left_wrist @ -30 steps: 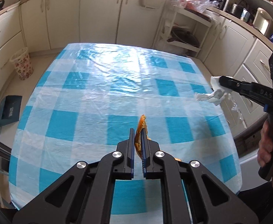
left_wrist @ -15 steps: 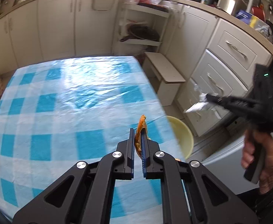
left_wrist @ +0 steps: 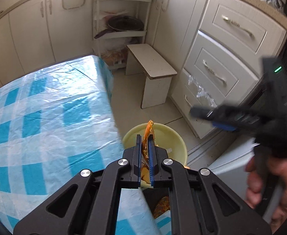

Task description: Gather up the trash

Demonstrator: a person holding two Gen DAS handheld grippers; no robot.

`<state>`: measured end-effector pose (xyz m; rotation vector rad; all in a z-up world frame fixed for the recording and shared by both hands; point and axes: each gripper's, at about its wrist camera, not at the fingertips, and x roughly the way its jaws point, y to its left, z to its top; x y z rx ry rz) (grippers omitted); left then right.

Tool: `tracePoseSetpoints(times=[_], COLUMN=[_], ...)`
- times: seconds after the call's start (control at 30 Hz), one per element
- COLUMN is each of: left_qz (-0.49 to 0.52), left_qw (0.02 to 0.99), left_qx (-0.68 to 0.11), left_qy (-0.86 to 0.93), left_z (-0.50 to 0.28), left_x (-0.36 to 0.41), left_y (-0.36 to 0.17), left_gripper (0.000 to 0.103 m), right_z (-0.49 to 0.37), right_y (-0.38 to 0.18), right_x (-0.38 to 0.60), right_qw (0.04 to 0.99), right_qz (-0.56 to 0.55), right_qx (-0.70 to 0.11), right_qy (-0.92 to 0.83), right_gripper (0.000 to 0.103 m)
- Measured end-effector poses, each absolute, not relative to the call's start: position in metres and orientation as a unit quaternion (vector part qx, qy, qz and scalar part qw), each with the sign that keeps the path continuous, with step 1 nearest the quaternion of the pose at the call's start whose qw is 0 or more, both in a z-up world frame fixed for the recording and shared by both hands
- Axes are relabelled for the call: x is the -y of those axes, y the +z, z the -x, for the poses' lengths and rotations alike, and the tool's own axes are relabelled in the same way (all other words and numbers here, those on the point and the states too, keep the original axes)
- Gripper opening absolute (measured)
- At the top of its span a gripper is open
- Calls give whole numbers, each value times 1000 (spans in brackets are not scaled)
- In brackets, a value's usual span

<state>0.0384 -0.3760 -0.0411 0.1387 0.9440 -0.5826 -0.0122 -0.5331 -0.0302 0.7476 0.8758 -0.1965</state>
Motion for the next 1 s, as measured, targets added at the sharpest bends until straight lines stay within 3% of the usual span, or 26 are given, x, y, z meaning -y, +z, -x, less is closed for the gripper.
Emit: tracePoseSetpoints(times=[0.13, 0.23, 0.3, 0.4, 0.57, 0.7, 0.77, 1.0], left_qz=[-102, -124, -128, -127, -129, -120, -113, -70], left_qw=[834, 824, 826, 828, 841, 864, 877, 908], left_qx=[-474, -497, -497, -492, -476, -445, -428, -383], left_qy=[-264, -243, -232, -237, -223, -202, -188, -155], left_z=[-48, -59, -61, -57, -41, -16, -2, 58], left_x=[412, 435, 440, 438, 412, 367, 343, 257], left_y=[-68, -89, -93, -89, -66, -31, -13, 38], left_gripper=[7, 25, 45, 52, 69, 83, 87, 95], right_z=[34, 40, 40, 35, 39, 52, 69, 136], right_y=[5, 20, 22, 20, 27, 46, 57, 69], right_x=[549, 555, 559, 564, 553, 522, 498, 407], right_qw=[859, 869, 868, 864, 873, 897, 911, 939], right_qz=[-383, -388, -394, -401, -372, -287, -237, -141], right_qx=[-322, -288, -283, -285, -289, -295, -283, -236], right_qy=[-103, -104, -104, -106, -124, -162, -186, -208], right_gripper=[82, 85, 85, 85, 85, 88, 94, 96])
